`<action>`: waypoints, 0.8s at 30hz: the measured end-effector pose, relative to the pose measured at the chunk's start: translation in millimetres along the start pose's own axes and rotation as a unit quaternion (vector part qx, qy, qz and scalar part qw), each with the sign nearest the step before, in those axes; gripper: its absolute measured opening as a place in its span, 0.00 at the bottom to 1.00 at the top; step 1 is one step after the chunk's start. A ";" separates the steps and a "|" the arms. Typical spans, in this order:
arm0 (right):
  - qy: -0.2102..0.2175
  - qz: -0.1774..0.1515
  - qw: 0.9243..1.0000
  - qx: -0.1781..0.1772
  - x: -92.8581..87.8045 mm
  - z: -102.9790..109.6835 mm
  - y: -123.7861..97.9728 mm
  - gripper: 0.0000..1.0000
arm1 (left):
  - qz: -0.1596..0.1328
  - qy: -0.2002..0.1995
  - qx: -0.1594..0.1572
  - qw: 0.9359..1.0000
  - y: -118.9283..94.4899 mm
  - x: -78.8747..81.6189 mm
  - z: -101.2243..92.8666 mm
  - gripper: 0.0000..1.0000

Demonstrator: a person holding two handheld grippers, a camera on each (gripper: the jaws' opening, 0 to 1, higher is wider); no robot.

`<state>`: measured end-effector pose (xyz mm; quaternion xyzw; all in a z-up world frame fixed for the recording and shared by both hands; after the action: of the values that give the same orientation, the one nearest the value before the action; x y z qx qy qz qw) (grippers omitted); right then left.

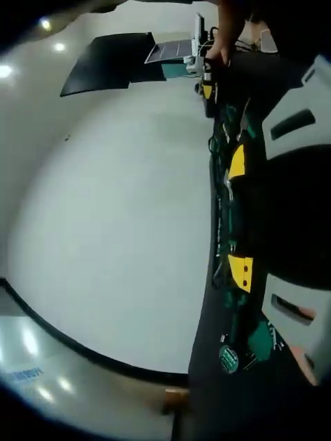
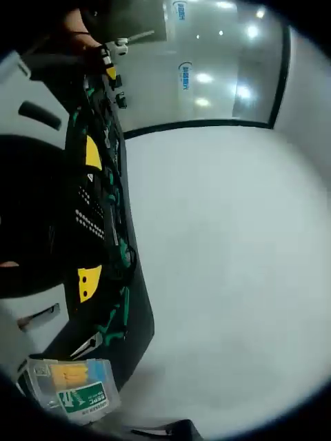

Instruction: Pick up the tools and put them into their designated positions in the toolbox.

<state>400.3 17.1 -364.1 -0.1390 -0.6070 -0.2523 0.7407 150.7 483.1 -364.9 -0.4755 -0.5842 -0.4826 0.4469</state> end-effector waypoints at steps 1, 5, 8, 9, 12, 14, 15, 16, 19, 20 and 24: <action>0.000 0.000 1.000 0.000 0.0 0.1 -0.1 0.48 | 0.000 0.000 0.000 1.000 0.0 -0.1 0.2 0.38; 0.000 0.000 1.000 0.000 0.0 0.6 -0.3 0.48 | 0.003 0.002 0.001 1.000 1.1 -1.1 1.8 0.39; -0.001 0.000 1.000 0.000 -0.1 0.9 -0.4 0.48 | 0.000 0.000 0.000 1.000 0.6 0.0 1.2 0.39; -0.001 0.000 1.000 0.000 -0.1 0.9 -0.4 0.48 | 0.000 -0.002 0.001 1.000 0.7 0.0 2.0 0.39; 0.000 0.000 1.000 0.000 0.0 1.2 -0.7 0.48 | -0.002 -0.006 0.001 1.000 0.4 0.8 2.9 0.38; -0.001 0.000 1.000 0.000 0.0 1.4 -0.7 0.48 | -0.003 -0.007 0.003 1.000 0.2 1.1 2.5 0.38; -0.001 0.000 1.000 0.000 -0.2 1.3 -0.5 0.48 | -0.003 -0.007 0.004 1.000 0.1 0.9 2.6 0.38; 0.000 0.001 1.000 0.000 -0.5 1.1 -0.3 0.48 | -0.002 -0.006 0.005 1.000 0.2 0.7 2.8 0.38; 0.000 0.002 1.000 0.000 -0.6 1.0 -0.2 0.48 | -0.002 -0.004 0.004 1.000 0.2 0.5 1.8 0.38; 0.000 0.002 1.000 0.000 -0.6 1.1 -0.2 0.48 | -0.001 -0.004 0.004 1.000 0.1 0.5 1.5 0.38; -0.001 0.004 1.000 -0.001 -1.2 1.0 0.1 0.48 | -0.022 -0.033 0.001 0.999 -1.6 7.6 4.8 0.38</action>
<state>399.4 18.0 -365.0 -0.1426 -0.6071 -0.2497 0.7407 147.8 488.6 -358.3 -0.4774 -0.6093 -0.4762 0.4172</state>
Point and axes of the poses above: the point that each gripper's makers call its tool centre point, and the gripper's own axes: y roughly forward along the fingers, z roughly to its left, x roughly out of its top, the point moved 6 cm from there along -y, roughly backward along the fingers, and after that the axes turned 8 degrees about x, right-handed, at the moved point
